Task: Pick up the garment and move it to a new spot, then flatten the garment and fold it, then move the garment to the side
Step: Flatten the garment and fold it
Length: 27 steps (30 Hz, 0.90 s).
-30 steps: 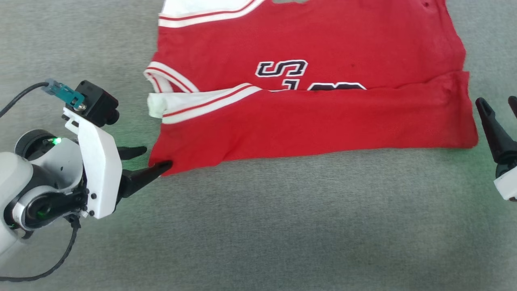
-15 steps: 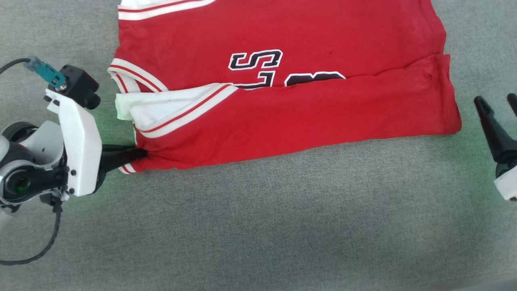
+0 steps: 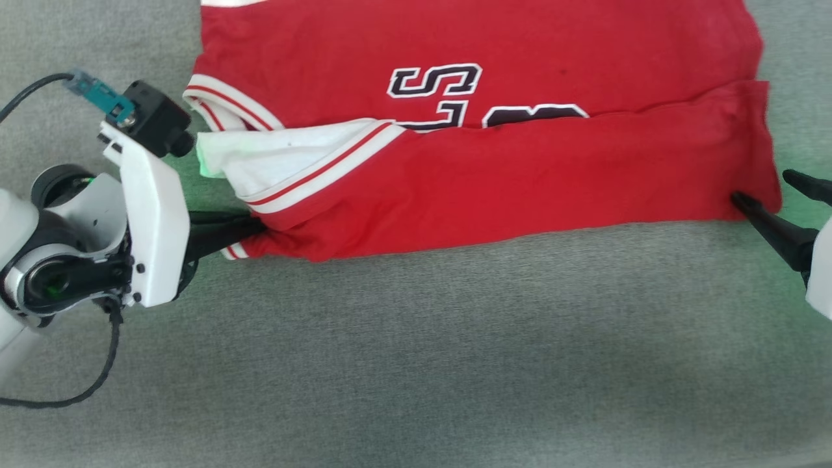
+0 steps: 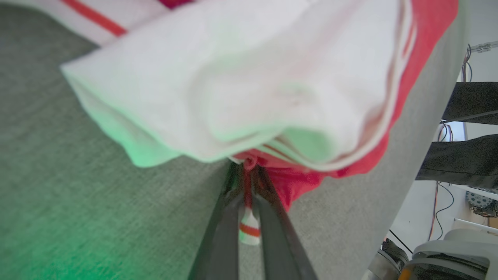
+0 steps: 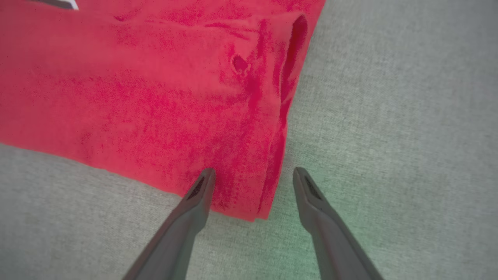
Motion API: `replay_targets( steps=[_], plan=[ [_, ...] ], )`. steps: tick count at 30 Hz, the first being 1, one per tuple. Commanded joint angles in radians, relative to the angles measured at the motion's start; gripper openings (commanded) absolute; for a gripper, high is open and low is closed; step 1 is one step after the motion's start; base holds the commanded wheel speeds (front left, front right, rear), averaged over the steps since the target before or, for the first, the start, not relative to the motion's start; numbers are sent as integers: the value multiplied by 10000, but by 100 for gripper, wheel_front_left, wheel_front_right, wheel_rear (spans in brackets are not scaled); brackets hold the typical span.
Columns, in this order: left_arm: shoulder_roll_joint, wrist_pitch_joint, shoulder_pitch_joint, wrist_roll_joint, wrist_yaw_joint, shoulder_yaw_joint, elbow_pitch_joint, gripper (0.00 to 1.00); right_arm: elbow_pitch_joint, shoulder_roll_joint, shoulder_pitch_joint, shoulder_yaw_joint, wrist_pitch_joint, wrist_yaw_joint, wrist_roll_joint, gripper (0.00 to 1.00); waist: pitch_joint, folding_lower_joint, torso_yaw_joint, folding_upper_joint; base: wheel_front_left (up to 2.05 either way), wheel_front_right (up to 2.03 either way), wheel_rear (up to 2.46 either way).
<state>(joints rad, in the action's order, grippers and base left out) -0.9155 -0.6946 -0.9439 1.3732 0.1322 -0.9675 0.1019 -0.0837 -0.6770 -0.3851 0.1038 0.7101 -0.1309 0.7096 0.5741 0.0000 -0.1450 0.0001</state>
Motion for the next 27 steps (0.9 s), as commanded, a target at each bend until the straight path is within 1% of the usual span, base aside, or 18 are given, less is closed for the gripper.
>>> replay_targets(
  steps=[1, 4, 5, 6, 7, 8, 12, 16, 20, 22, 27],
  plan=[
    [558, -21, 305, -205, -116, -513, 192, 0, 132, -62, -175, 64, 204, 4, 2, 100, 111, 0, 108, -1, 0, 0, 0],
    [723, 84, 234, -297, -96, -545, 179, 0, 502, -111, -419, 334, 1000, 4, -99, 100, 238, 0, 253, -1, 0, 0, 0],
    [756, 135, 210, -320, -88, -551, 190, 0, 585, -104, -460, 482, 1231, 4, -74, 82, 258, 0, 287, -1, 0, 0, 0],
    [815, 179, 183, -332, -83, -561, 208, 0, 646, -75, -474, 589, 1449, 4, 31, 44, 269, 0, 329, -1, 0, 0, 0],
    [884, 257, 163, -318, -86, -547, 234, 0, 667, -66, -505, 695, 1618, 4, 110, 18, 272, 0, 370, -1, 0, 0, 0],
    [940, 357, 155, -298, -89, -515, 266, 0, 686, -30, -531, 731, 1709, 3, 191, 0, 267, 0, 398, -1, 0, 0, 0],
    [1039, 786, 228, -299, -85, -474, 293, 0, 652, -32, -528, 607, 1629, 3, 286, 0, 148, 0, 498, -1, 0, 0, 0],
    [702, 1311, 473, -246, -49, -427, -99, 0, 550, -174, -282, 220, 1400, 6, 360, 0, -135, 0, 549, -1, 0, 0, 0],
    [114, 1830, 977, 49, -42, -413, -826, 0, 123, -461, 209, 131, 1242, 4, 587, 0, -504, 0, 584, -1, 0, 0, 0],
    [-278, 2136, 1282, 170, -41, -389, -1251, 0, -52, -630, 562, 116, 1197, 4, 825, 0, -662, 0, 573, -1, 0, 0, 0],
    [-1083, 2737, 2202, 351, -39, -553, -2260, 0, -327, -1187, 1441, 158, 1427, 4, 1359, 0, -964, 0, 614, -1, 0, 0, 0]
  ],
)
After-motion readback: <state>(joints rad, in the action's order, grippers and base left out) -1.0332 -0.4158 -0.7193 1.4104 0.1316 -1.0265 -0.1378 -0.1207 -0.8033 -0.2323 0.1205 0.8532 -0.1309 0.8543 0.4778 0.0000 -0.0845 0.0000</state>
